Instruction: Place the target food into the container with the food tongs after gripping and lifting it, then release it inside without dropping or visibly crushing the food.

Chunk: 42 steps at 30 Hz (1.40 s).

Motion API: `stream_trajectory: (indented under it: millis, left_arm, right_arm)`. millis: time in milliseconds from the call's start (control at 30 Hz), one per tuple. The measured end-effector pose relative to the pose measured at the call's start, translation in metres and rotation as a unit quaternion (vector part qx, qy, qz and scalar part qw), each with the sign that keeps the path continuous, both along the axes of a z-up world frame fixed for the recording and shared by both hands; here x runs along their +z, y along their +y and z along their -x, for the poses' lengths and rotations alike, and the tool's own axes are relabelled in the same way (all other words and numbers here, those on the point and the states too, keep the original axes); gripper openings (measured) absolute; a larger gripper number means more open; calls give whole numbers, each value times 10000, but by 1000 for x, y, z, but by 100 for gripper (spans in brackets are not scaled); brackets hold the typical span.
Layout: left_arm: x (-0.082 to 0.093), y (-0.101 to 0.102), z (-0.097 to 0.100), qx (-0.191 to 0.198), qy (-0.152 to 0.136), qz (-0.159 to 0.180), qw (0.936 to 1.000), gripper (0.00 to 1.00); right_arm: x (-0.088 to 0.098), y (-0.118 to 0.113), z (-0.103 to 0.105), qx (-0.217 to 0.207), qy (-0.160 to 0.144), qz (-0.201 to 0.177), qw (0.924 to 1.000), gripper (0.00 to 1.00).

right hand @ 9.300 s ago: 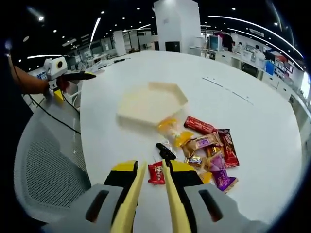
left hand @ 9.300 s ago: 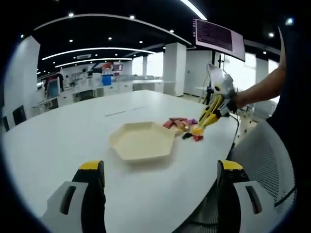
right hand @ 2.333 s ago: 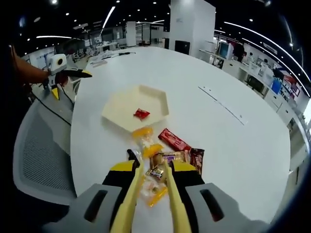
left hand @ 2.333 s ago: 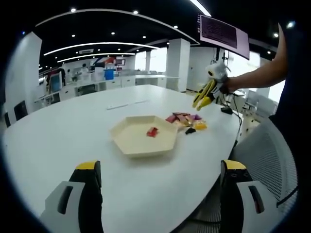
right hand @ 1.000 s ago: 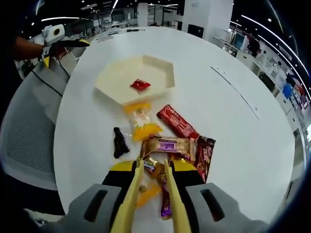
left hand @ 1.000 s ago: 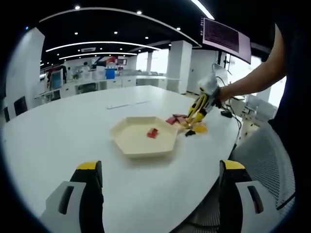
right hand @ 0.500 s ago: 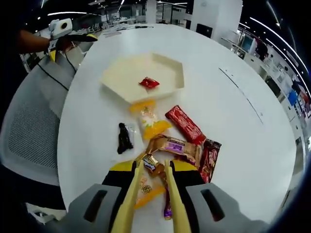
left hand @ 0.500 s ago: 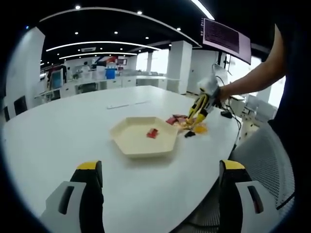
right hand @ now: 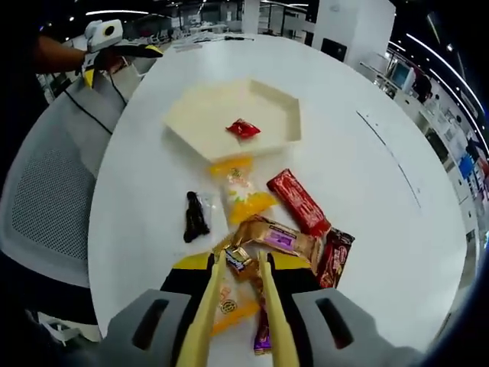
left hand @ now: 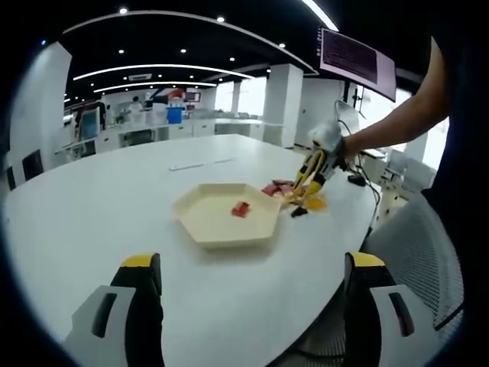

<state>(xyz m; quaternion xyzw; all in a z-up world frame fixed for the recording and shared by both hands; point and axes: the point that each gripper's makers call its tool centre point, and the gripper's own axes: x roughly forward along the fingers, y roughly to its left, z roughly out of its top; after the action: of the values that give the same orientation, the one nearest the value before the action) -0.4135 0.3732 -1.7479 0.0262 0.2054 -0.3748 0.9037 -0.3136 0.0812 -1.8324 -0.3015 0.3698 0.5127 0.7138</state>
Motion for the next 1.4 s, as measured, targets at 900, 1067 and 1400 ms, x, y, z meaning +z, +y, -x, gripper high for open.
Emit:
stream_trajectory:
  millis: [900, 1067, 1400]
  left_arm:
    - [2, 1, -1, 36, -35, 42, 10000, 95]
    - [3, 2, -1, 50, -65, 51, 10000, 95]
    - [5, 3, -2, 79, -111, 63, 9999, 95]
  right_arm:
    - [32, -5, -9, -1377, 405, -503, 9884, 16]
    - [43, -2, -16, -1371, 295, -496, 9889, 16]
    - [66, 16, -30, -1412, 179, -735, 9871, 16]
